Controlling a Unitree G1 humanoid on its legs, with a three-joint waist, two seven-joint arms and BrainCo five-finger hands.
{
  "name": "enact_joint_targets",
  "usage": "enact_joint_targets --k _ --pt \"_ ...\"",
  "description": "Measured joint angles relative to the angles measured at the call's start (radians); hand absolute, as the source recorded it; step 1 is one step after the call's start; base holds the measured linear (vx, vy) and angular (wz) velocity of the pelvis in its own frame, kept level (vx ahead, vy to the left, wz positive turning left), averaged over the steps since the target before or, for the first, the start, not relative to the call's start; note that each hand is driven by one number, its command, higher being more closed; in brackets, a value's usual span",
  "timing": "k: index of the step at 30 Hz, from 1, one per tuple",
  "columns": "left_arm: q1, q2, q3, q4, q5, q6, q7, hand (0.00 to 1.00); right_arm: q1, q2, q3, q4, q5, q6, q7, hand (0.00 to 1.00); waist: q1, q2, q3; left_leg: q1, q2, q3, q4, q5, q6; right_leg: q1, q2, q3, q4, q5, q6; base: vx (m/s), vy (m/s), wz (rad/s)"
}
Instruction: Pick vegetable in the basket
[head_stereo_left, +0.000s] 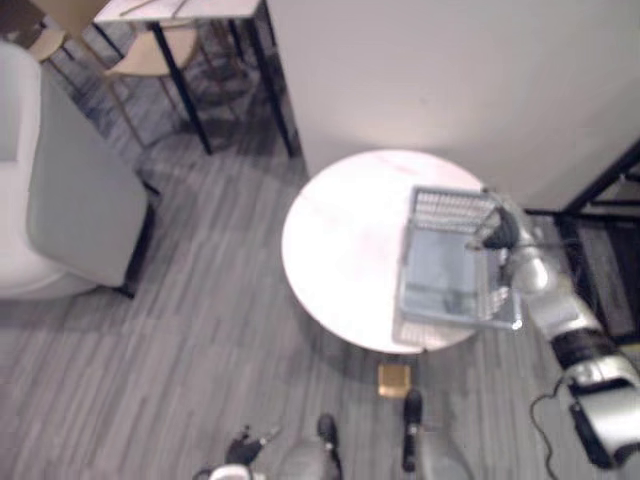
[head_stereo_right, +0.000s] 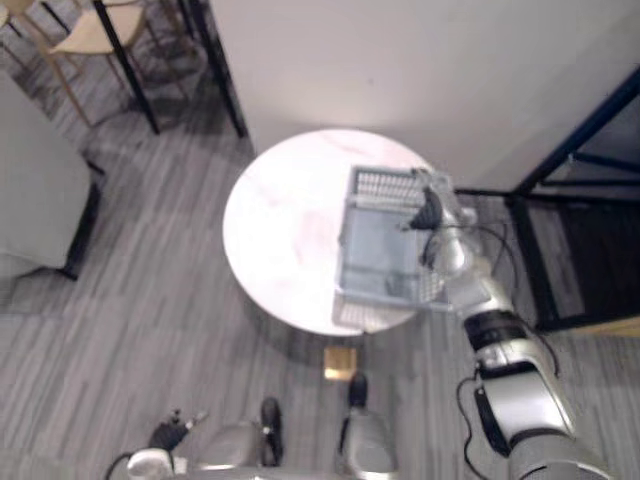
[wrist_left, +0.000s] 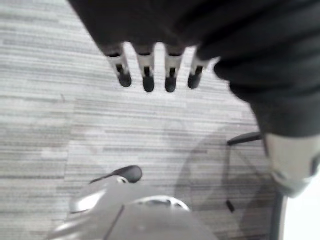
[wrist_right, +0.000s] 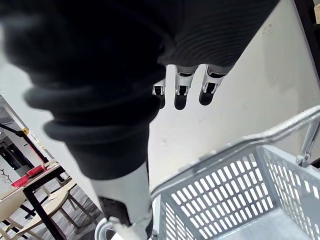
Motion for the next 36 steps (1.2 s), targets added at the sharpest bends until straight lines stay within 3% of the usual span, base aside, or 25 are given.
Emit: enact_joint_targets --k 3,6,7,16,23,26,29,30,34,36 --pt "-0.028 0.001 -0.027 -0.001 -0.001 -0.004 0.014 0.0 -0.101 0.0 0.009 0.074 0.0 0.002 -0.001 0.0 0.002 0.029 0.053 -0.032 -0.001 -0.001 0.009 0.009 0.002 -0.016 -0.001 -0.002 -0.016 0.017 -0.009 -0.12 -0.017 0.04" --pt "-0.057 0.009 -0.032 -0.002 -0.01 -0.014 0.027 0.0 -0.192 -0.005 0.042 0.142 -0.001 0.001 -0.002 0.0 0.001 0.035 0.083 -0.079 0.0 -0.005 0.01 0.029 0.002 -0.062 0.001 -0.005 -0.018 0.035 -0.018 -0.1 -0.036 0.07" --pt "-0.084 0.012 -0.04 -0.003 -0.012 -0.018 0.029 0.0 -0.238 -0.018 0.043 0.179 -0.003 0.0 -0.01 1.0 0.002 0.04 0.106 -0.099 0.0 -0.016 0.014 0.036 0.001 -0.077 0.0 -0.009 -0.017 0.041 -0.019 -0.07 -0.031 0.17" --pt "-0.248 0.021 -0.181 0.01 -0.019 -0.042 0.031 0.0 -0.471 -0.137 0.043 0.402 -0.003 -0.005 -0.049 1.0 0.022 0.091 0.141 -0.256 0.003 -0.077 0.045 0.067 -0.002 -0.207 -0.005 -0.056 0.021 0.053 -0.025 -0.03 -0.019 0.2" --pt "-0.266 0.019 -0.188 0.02 -0.019 -0.046 0.032 0.0 -0.419 -0.126 0.034 0.387 -0.023 0.0 -0.051 1.0 0.019 0.081 0.149 -0.222 0.017 -0.074 0.068 0.052 -0.004 -0.163 0.01 -0.055 0.024 0.045 -0.035 0.01 -0.006 -0.02" --pt "-0.226 0.013 -0.163 0.009 -0.017 -0.039 0.038 0.0 -0.231 -0.061 0.027 0.261 -0.02 0.022 -0.048 1.0 0.031 0.057 0.162 -0.169 0.062 -0.084 0.219 -0.057 -0.024 -0.087 0.057 -0.015 0.073 0.001 -0.043 0.04 -0.013 -0.5" --pt "-0.168 -0.009 -0.124 -0.036 -0.019 -0.033 0.052 0.0 -0.058 -0.009 0.008 0.117 -0.001 0.015 -0.037 1.0 0.03 0.03 0.153 -0.125 0.054 -0.244 0.3 -0.153 -0.043 -0.071 0.101 0.064 0.13 -0.045 -0.041 0.02 0.042 -0.91" --pt "-0.166 -0.007 -0.121 -0.038 -0.019 -0.03 0.053 0.0 0.063 0.011 -0.048 0.046 0.018 -0.003 -0.023 1.0 0.017 0.008 0.146 -0.086 0.053 -0.212 0.294 -0.177 -0.039 -0.06 0.105 0.103 0.142 -0.058 -0.036 0.01 0.105 -0.93" --pt "-0.142 -0.016 -0.112 -0.034 -0.016 -0.013 0.051 0.0 0.338 0.075 -0.202 -0.029 0.053 0.011 0.0 1.0 -0.036 -0.063 0.063 -0.019 0.029 -0.11 0.231 -0.176 -0.021 -0.052 0.09 0.2 0.107 -0.026 0.001 0.07 0.132 -0.7" --pt "-0.151 -0.024 -0.114 -0.014 -0.009 -0.007 0.05 0.0 0.421 0.08 -0.239 -0.057 0.061 0.029 0.0 1.0 -0.059 -0.078 0.04 0.004 0.024 -0.048 0.226 -0.185 -0.009 -0.047 0.093 0.251 0.074 0.005 0.014 0.06 0.142 -0.82"
